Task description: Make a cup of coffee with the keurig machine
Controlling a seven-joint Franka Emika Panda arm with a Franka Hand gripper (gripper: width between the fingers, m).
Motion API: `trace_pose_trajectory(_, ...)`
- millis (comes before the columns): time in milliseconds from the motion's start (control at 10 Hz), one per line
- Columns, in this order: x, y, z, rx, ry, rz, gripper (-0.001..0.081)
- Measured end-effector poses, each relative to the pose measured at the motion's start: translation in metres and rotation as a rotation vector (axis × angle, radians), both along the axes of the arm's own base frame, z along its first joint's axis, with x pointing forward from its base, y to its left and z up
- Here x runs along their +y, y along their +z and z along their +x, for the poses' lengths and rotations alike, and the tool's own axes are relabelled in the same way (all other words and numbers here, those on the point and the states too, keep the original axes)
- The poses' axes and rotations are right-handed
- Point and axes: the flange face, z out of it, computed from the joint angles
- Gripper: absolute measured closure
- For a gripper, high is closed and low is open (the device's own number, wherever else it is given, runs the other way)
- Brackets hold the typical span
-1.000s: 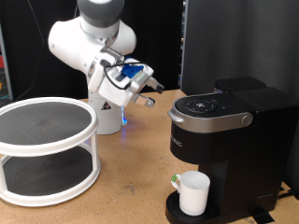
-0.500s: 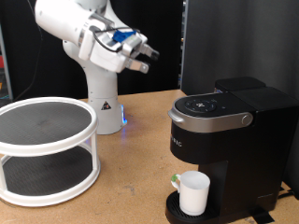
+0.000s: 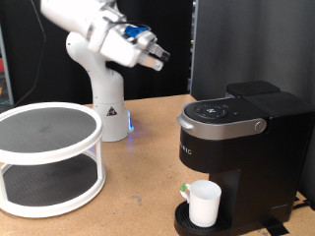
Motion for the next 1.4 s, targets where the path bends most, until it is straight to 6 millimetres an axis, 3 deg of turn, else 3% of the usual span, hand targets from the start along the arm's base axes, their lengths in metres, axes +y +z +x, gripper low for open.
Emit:
trace_pose_trajectory(300,0.037,0.028,0.015,-0.020,0.204,-0.351,0.0001)
trace_pose_trajectory(400,0.051,0.034,0.020,0.025,0.236,-0.398,0.0001)
trace_pose_trajectory(500,0.054,0.032,0.031,0.073,0.248,-0.416,0.0001)
trace_pose_trajectory(700,0.055,0.033,0.031,0.027,0.277,-0.448,0.0001)
trace_pose_trajectory(1000,0.084,0.058,0.041,0.008,0.403,-0.674,0.0001)
trace_pose_trajectory(1300,0.111,0.078,0.062,0.127,0.426,-0.737,0.0001)
trace_pose_trajectory(1400,0.113,0.077,0.075,0.169,0.432,-0.727,0.0001)
